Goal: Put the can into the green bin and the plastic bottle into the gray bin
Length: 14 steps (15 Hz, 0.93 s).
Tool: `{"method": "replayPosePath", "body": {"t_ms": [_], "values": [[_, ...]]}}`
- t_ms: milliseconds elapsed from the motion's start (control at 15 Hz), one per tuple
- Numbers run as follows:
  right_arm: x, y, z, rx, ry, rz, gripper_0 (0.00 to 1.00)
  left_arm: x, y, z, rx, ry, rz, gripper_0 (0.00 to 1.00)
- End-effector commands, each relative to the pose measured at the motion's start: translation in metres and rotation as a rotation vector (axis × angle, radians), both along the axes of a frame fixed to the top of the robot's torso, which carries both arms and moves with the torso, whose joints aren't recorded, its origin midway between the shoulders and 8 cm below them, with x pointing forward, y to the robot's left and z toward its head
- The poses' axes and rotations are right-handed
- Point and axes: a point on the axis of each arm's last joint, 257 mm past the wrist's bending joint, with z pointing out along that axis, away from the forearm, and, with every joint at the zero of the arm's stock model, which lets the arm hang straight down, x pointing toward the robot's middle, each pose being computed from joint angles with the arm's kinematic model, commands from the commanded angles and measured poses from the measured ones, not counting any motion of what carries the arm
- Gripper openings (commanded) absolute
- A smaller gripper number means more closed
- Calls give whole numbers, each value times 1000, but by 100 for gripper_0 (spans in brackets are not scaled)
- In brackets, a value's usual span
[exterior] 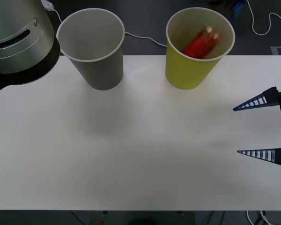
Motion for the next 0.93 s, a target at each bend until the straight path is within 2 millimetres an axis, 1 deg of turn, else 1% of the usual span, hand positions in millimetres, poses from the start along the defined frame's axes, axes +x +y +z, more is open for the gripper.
{"method": "replayPosePath", "body": {"t_ms": [67,133,333,400,533,600,733,933], "values": [[0,0,0,0,0,0,100,0,12,-2,42,3,-26,100],[0,0,0,0,0,0,100,-2,16,0,40,13,-39,100],[0,0,0,0,0,0,100,-6,44,13,34,66,-73,100],[0,0,0,0,0,0,100,-8,59,20,29,92,-83,100],[0,0,0,0,0,0,100,-10,86,27,32,119,-106,100],[0,0,0,0,0,0,100,-9,110,29,24,132,-118,100],[0,0,0,0,0,0,100,-3,150,32,12,122,-131,100],[0,0,0,0,0,0,100,1,221,27,47,103,-134,100]]}}
